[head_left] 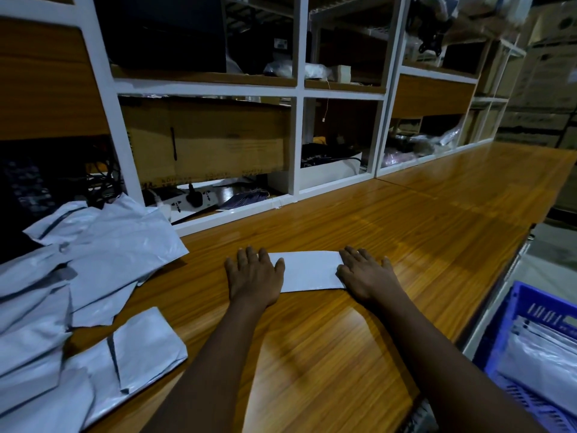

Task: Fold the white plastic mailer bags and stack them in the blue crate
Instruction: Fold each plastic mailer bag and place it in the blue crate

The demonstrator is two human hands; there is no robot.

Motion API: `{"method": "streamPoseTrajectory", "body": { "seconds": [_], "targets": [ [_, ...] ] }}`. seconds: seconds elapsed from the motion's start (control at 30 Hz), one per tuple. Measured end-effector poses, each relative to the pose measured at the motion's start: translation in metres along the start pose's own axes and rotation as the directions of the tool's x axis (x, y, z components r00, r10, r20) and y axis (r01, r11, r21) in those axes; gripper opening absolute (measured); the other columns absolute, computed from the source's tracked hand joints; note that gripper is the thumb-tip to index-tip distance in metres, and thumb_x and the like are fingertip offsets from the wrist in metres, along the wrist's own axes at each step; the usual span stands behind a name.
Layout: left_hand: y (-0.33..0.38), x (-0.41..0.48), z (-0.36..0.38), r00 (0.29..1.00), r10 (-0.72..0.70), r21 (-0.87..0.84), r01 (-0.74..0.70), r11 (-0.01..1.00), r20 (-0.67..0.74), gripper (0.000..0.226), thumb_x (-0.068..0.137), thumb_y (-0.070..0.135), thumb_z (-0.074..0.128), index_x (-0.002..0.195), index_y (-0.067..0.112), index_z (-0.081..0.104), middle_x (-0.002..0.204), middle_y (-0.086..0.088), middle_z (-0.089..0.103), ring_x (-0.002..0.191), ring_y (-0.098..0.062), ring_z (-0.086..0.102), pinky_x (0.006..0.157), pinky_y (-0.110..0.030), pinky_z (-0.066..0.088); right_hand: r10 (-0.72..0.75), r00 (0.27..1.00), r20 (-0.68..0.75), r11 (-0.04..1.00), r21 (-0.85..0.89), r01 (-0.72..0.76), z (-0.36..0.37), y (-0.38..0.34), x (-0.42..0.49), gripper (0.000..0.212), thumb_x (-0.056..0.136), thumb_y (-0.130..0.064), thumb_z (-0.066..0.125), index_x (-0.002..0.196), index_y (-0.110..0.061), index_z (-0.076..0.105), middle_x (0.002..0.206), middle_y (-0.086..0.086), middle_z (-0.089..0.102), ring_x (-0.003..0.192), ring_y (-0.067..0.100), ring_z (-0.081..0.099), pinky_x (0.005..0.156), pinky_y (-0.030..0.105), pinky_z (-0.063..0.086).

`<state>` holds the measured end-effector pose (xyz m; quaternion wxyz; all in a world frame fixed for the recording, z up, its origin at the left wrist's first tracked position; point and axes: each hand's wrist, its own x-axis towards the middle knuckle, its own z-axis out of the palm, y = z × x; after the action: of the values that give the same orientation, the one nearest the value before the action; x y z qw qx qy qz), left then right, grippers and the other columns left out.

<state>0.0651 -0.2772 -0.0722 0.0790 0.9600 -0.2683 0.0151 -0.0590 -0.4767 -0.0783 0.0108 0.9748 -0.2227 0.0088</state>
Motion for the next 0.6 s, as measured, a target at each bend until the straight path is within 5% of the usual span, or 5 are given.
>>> {"method": "streamPoseTrajectory", "body": {
  "seconds": [0.1,0.2,0.33,0.6],
  "targets": [
    [0.009,-0.01,-0.005,0.972,0.108,0.091,-0.09,0.992,-0.21,0.061,0.105,0.048,0.019,0.156,0.016,0.02,0.164,-0.008,0.016,0.151,-0.028,0.009,0.119,-0.053,0.002,-0.031,0.973,-0.227,0.998,-0.065,0.016,-0.003,-0.009,-0.009,0.057,0.099,-0.04,0.022,0.14,-0.01,0.048,0.151,0.016,0.042,0.142,0.036,0.036,0.104,0.064,0.031],
    [0.025,-0.012,-0.003,0.938,0.213,0.092,-0.195,0.976,-0.275,0.054,0.106,0.04,0.025,0.154,0.016,0.025,0.163,-0.006,0.022,0.151,-0.027,0.013,0.119,-0.053,0.005,-0.166,0.933,-0.32,0.986,-0.084,0.146,-0.003,-0.035,-0.009,0.059,0.094,-0.04,0.028,0.125,-0.004,0.062,0.134,0.021,0.059,0.124,0.038,0.055,0.094,0.058,0.045],
    [0.042,-0.009,0.007,0.921,0.342,0.066,-0.336,0.94,-0.184,0.058,0.103,0.032,0.043,0.155,0.014,0.022,0.163,-0.007,0.021,0.151,-0.029,0.012,0.122,-0.051,0.007,-0.245,0.92,-0.307,0.959,0.064,0.277,0.001,-0.061,0.001,0.056,0.096,-0.037,0.044,0.139,-0.003,0.052,0.142,0.02,0.053,0.133,0.041,0.048,0.102,0.063,0.041],
    [0.027,0.007,0.012,0.927,0.364,0.031,-0.363,0.931,-0.093,0.05,0.107,0.034,0.023,0.155,0.02,0.02,0.162,0.001,0.022,0.149,-0.028,0.015,0.12,-0.049,0.014,-0.283,0.94,-0.189,0.957,0.005,0.289,0.005,-0.055,0.009,0.079,0.093,-0.045,0.004,0.134,-0.003,0.056,0.153,0.02,0.04,0.142,0.042,0.034,0.108,0.069,0.029]
  ]
}}
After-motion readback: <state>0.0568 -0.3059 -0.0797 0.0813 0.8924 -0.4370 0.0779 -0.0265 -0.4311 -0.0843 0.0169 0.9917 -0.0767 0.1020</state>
